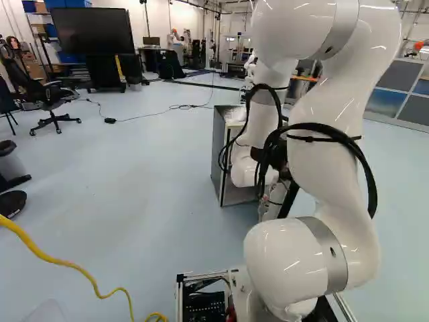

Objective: Grab a drink from the fridge

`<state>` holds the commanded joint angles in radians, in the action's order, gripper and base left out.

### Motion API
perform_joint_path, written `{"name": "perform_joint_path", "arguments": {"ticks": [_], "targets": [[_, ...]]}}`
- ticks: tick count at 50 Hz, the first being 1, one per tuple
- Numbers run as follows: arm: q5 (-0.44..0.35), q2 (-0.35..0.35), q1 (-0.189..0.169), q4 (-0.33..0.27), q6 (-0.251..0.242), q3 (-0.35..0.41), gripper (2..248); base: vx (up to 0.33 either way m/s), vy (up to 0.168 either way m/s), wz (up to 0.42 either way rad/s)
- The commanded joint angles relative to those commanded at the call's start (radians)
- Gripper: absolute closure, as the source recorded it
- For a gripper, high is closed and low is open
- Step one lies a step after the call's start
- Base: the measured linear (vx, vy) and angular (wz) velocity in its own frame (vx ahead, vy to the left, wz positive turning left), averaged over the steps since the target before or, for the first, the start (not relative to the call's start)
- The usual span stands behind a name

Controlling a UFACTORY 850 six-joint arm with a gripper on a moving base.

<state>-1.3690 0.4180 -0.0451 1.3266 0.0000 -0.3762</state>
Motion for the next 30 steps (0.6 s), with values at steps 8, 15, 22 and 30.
{"name": "perform_joint_path", "arguments": {"ticks": [8,15,22,30], "targets": [[0.0,0.007,-0.046,0.0,0.0,-0.013,3,0.0,0.0,0.0],[0.0,0.015,-0.087,0.0,0.0,-0.027,3,0.0,0.0,0.0],[0.0,0.024,-0.128,0.0,0.0,-0.044,3,0.0,0.0,0.0],[0.0,0.039,-0.172,0.0,0.0,-0.073,3,0.0,0.0,0.0]]}}
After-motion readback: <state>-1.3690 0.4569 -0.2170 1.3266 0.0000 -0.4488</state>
